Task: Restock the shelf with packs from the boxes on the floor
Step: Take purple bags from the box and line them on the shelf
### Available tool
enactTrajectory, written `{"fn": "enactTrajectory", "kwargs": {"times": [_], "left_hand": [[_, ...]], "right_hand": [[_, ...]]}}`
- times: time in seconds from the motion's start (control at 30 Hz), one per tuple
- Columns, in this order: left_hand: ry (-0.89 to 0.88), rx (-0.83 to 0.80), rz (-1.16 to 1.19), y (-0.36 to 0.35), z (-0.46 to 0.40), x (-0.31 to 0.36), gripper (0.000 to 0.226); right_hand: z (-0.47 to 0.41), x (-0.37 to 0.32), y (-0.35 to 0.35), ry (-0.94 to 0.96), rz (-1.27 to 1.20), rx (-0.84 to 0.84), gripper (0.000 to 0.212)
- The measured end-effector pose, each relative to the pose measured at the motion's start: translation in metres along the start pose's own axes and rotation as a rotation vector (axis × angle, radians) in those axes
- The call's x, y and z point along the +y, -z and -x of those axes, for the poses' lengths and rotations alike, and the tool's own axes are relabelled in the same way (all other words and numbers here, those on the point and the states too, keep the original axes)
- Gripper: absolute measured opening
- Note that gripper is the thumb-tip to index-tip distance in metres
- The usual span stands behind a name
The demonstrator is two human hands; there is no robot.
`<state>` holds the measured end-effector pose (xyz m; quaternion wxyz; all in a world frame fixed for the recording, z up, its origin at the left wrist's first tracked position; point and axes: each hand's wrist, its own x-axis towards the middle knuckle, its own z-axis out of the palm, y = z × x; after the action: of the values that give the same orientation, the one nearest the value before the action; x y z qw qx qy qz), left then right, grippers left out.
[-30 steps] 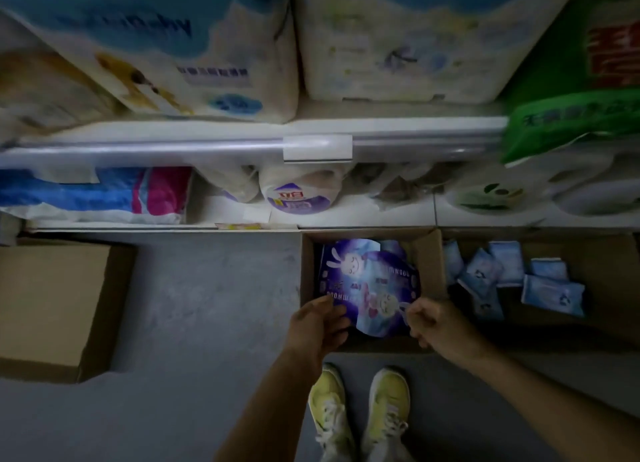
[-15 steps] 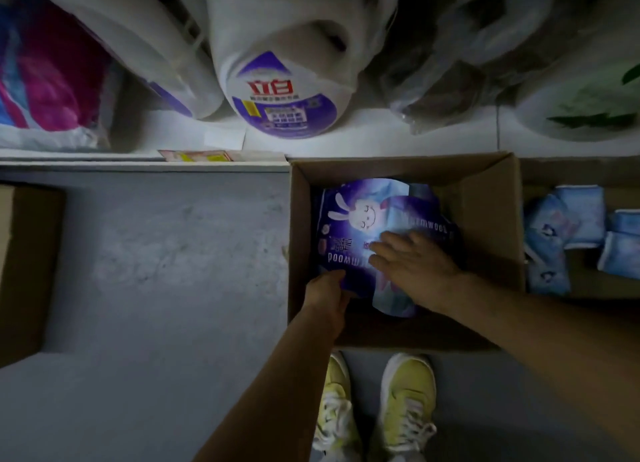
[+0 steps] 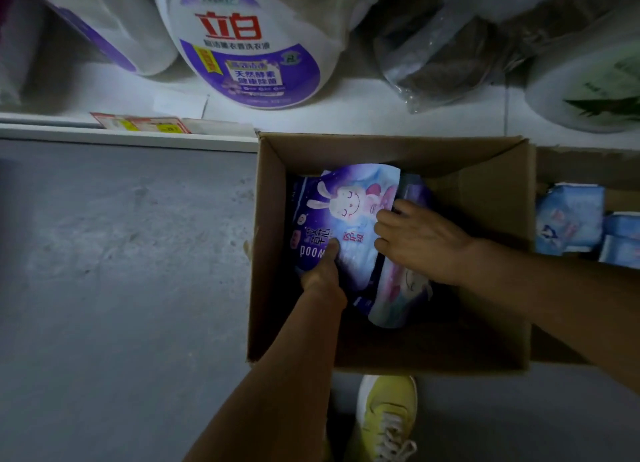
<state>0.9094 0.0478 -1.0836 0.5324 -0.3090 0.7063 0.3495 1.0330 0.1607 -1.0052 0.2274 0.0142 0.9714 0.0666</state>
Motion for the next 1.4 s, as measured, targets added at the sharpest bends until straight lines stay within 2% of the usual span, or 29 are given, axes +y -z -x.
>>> {"fn": "enactTrajectory", "kwargs": {"times": [0.13,0.23,0.37,0.47,0.5,0.6,0.7,0.83,0.9,1.0,1.1,1.2,1.4], "left_hand": [[-0.026,-0.064,0.024,0.005,-0.055,-0.028,0.122],[-0.022,-0.152,0.058,0.012,-0.005,-0.014,0.113],[-0.021,-0.193,0.07,0.025,0.024,-0.015,0.108],[-0.003,-0.185,0.072,0.035,0.052,-0.015,0.101],[-0.019,-0.187,0.051,0.038,0.072,-0.01,0.094],[-0.144,-0.14,-0.074,0.049,0.117,0.001,0.052],[-0.291,-0.163,-0.234,0.062,0.151,0.017,0.044],[-0.417,-0.156,-0.325,0.078,0.205,0.052,0.047],[-0.484,-0.135,-0.313,0.092,0.233,0.07,0.043],[-0.564,-0.106,-0.276,0.117,0.279,0.096,0.039],[-0.616,-0.116,-0.241,0.143,0.33,0.116,0.029],[-0.654,-0.164,-0.231,0.172,0.385,0.128,0.026],[-0.719,-0.288,-0.158,0.212,0.486,0.142,0.021]], "right_hand": [[0.008,0.002,0.001,-0.037,-0.018,-0.073,0.016],[0.014,0.005,0.006,-0.011,-0.077,-0.068,0.028],[0.034,0.014,0.017,0.028,-0.084,0.08,0.026],[0.056,0.023,0.03,0.028,-0.168,0.15,0.016],[0.066,0.028,0.037,0.024,-0.213,0.139,0.016],[0.096,0.041,0.059,-0.029,-0.399,0.1,0.02],[0.122,0.058,0.103,-0.225,-0.601,0.065,0.033],[0.15,0.079,0.156,-0.564,-0.906,-0.004,0.014],[0.158,0.085,0.178,-0.691,-1.038,0.021,0.009],[0.173,0.09,0.216,-0.823,-1.197,0.109,0.026],[0.189,0.093,0.263,-0.843,-1.317,0.184,0.016],[0.21,0.094,0.322,-0.85,-1.428,0.26,0.023],[0.259,0.105,0.44,-0.837,-1.614,0.359,0.014]]}}
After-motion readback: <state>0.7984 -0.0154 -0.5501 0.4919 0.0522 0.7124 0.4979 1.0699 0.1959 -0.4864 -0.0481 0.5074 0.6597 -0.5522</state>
